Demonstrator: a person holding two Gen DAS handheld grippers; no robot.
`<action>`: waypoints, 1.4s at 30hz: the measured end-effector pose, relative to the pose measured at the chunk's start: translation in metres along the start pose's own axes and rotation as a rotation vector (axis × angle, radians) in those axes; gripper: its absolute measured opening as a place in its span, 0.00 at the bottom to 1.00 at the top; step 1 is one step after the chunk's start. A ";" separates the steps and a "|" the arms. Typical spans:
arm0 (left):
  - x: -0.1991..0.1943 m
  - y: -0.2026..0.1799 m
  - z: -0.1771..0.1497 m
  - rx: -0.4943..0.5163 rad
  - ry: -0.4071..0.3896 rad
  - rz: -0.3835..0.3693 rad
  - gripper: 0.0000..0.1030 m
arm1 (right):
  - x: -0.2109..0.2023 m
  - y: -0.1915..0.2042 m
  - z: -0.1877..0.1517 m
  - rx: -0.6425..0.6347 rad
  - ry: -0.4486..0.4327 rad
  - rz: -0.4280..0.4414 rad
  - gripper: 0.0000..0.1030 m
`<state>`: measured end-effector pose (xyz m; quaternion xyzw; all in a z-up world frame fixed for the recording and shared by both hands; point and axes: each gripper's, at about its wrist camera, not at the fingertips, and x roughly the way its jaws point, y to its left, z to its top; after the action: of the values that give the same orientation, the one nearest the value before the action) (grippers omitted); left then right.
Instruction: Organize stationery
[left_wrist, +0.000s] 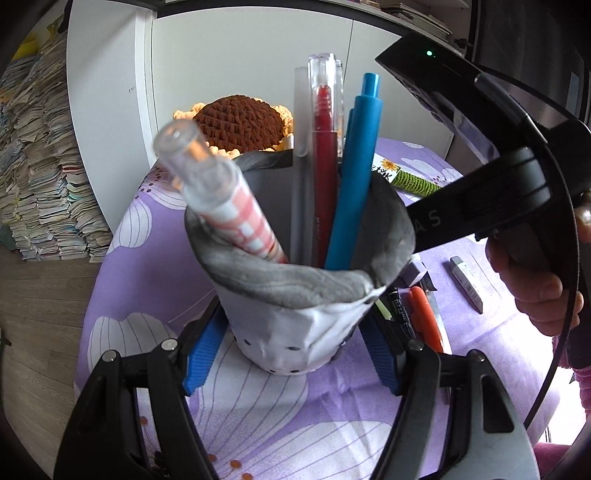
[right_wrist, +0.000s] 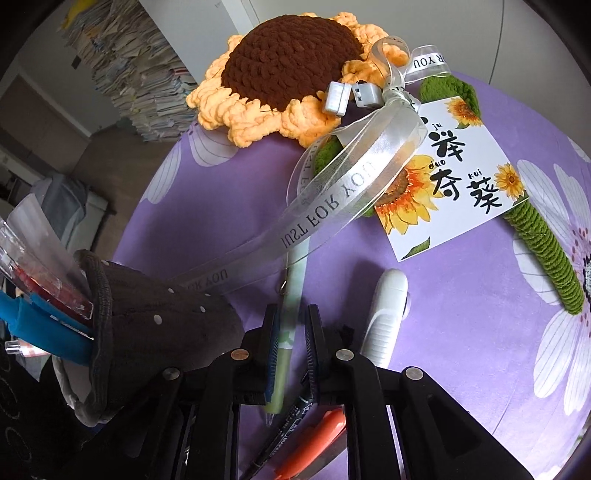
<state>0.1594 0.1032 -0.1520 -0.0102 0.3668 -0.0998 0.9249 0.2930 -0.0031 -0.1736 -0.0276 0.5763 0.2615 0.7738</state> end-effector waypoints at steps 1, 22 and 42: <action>-0.001 0.001 0.000 -0.004 -0.003 0.000 0.68 | -0.001 -0.001 -0.001 -0.001 -0.009 0.009 0.18; -0.015 -0.001 -0.006 -0.024 -0.019 -0.035 0.68 | -0.021 0.010 -0.083 -0.140 0.068 -0.085 0.11; -0.033 0.017 -0.007 -0.094 -0.125 -0.070 0.69 | -0.007 0.037 -0.041 -0.222 -0.027 -0.175 0.27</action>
<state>0.1347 0.1266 -0.1365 -0.0726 0.3119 -0.1140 0.9404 0.2397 0.0123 -0.1711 -0.1597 0.5290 0.2554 0.7934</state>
